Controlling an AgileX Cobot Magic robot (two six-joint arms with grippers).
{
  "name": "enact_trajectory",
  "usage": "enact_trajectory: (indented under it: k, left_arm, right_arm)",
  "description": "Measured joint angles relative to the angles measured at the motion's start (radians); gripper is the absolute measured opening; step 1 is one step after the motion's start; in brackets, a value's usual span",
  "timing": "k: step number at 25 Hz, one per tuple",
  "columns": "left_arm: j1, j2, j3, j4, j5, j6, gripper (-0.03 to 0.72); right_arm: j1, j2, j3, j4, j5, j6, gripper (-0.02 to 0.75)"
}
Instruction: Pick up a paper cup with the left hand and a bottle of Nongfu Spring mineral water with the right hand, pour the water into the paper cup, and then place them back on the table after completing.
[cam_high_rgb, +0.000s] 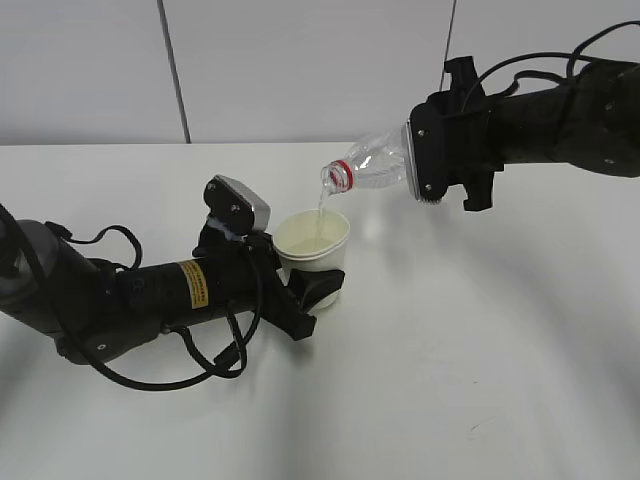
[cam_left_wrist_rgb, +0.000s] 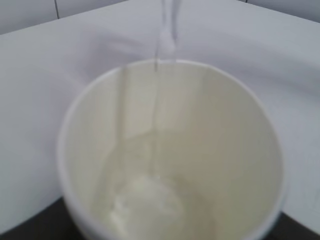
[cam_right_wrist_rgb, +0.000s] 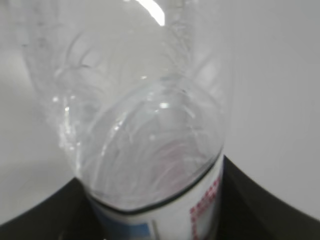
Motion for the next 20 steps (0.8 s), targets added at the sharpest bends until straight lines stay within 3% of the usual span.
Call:
enact_trajectory:
  k: [14, 15, 20]
  left_arm:
    - [0.000, 0.000, 0.000, 0.000, 0.001, 0.000, 0.405]
    - [0.000, 0.000, 0.000, 0.000, 0.001, 0.000, 0.443]
    - [0.000, 0.000, 0.000, -0.001, 0.001, 0.000, 0.407]
  right_arm:
    - [0.000, 0.000, 0.000, 0.000, 0.000, 0.089, 0.395]
    - [0.000, 0.000, 0.000, 0.000, 0.000, 0.101, 0.395]
    - [0.000, 0.000, 0.000, 0.000, 0.006, 0.167, 0.395]
